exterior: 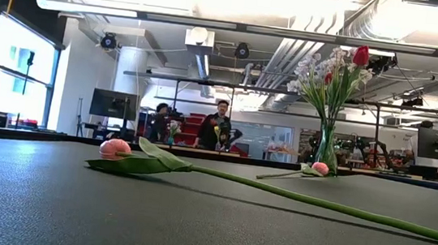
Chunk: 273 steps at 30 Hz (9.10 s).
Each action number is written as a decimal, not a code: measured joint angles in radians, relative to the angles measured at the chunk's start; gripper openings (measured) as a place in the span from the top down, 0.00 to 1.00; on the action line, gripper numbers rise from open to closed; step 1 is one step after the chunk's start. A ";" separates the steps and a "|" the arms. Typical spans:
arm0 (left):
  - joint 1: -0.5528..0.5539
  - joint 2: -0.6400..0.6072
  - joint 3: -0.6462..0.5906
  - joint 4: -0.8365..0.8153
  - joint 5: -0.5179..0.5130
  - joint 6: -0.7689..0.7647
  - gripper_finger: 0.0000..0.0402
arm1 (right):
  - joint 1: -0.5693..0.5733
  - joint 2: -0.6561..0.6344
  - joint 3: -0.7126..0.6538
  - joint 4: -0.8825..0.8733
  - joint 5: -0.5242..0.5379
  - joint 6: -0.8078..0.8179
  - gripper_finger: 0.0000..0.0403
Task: Sort flowers into vase by color
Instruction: Put the red flowers into the violet vase, then adjust the violet vase
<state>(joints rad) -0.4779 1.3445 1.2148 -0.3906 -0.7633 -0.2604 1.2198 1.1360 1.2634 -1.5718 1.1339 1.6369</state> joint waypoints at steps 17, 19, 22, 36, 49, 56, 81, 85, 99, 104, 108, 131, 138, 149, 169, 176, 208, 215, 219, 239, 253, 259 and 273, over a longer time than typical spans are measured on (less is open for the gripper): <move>0.094 0.000 0.000 0.000 0.079 -0.050 0.72 | 0.206 0.001 -0.160 0.021 0.130 0.225 1.00; 0.101 0.000 0.000 0.002 0.083 -0.052 0.72 | 0.211 0.001 -0.159 0.021 0.148 0.224 1.00; 0.107 0.000 0.000 0.009 0.090 -0.052 0.72 | 0.210 0.001 -0.160 0.027 0.148 0.222 1.00; 0.111 0.000 0.000 0.014 0.091 -0.052 0.72 | 0.210 0.030 -0.162 0.178 0.094 0.004 1.00; 0.111 0.001 0.000 0.046 0.093 -0.052 0.72 | 0.200 0.086 -0.162 0.193 -0.060 0.059 1.00; 0.111 0.001 0.000 0.046 0.110 -0.052 0.72 | 0.201 0.085 -0.161 0.195 -0.274 0.093 0.89; 0.108 0.001 0.000 0.053 0.115 -0.052 0.72 | 0.201 0.232 -0.296 0.397 -0.183 0.164 0.99; 0.108 0.001 0.000 0.053 0.125 -0.052 0.72 | 0.201 0.280 -0.297 0.398 -0.133 0.212 0.99; 0.104 0.000 0.000 0.053 0.126 -0.024 0.72 | 0.208 0.261 -0.297 0.406 -0.274 0.248 0.99; 0.104 0.000 0.000 0.053 0.126 -0.020 0.72 | 0.224 0.201 -0.296 0.412 -0.328 0.229 0.99; 0.104 0.000 0.000 0.055 0.125 -0.016 0.72 | 0.224 0.169 -0.297 0.407 -0.341 0.203 0.99; 0.104 0.000 0.000 0.057 0.124 -0.016 0.73 | 0.223 0.102 -0.296 0.388 -0.504 0.138 0.75; 0.103 0.000 0.000 0.057 0.124 -0.016 0.73 | 0.223 -0.004 -0.296 0.389 -0.616 0.088 0.71; 0.103 0.000 0.000 0.057 0.124 -0.016 0.73 | 0.223 -0.152 -0.296 0.417 -0.793 0.082 0.70; 0.087 0.065 0.001 0.080 0.125 -0.016 0.73 | 0.172 -0.070 -0.296 0.361 -0.949 -0.142 0.30; 0.076 0.086 0.002 0.099 0.127 -0.017 0.73 | 0.143 0.016 -0.296 0.411 -0.959 -0.257 0.35; 0.114 0.597 0.108 0.846 0.442 0.013 0.55 | 0.142 -0.038 -0.296 0.502 -1.119 -0.084 0.45; 0.120 0.756 0.274 0.811 0.500 0.041 0.44 | 0.142 -0.094 -0.296 0.551 -1.085 -0.066 0.46; 0.120 0.791 0.322 0.800 0.499 0.054 0.44 | 0.141 -0.054 -0.296 0.520 -0.984 -0.113 0.48; 0.131 0.791 0.329 0.777 0.498 0.089 0.45 | 0.135 0.080 -0.296 0.522 -0.839 -0.119 0.49; 0.131 0.791 0.329 0.773 0.511 0.079 0.45 | 0.136 0.080 -0.296 0.500 -0.798 -0.090 0.60; 0.131 0.791 0.335 0.773 0.511 0.080 0.45 | 0.161 0.080 -0.296 0.493 -0.712 -0.096 0.77; 0.145 0.790 0.380 0.675 0.512 0.108 0.45 | 0.184 0.109 -0.297 0.499 -0.540 -0.064 0.92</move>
<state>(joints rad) -0.3334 2.1349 1.5948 0.2846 -0.2518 -0.1526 1.4036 1.2451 0.9665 -1.0732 0.5934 1.5730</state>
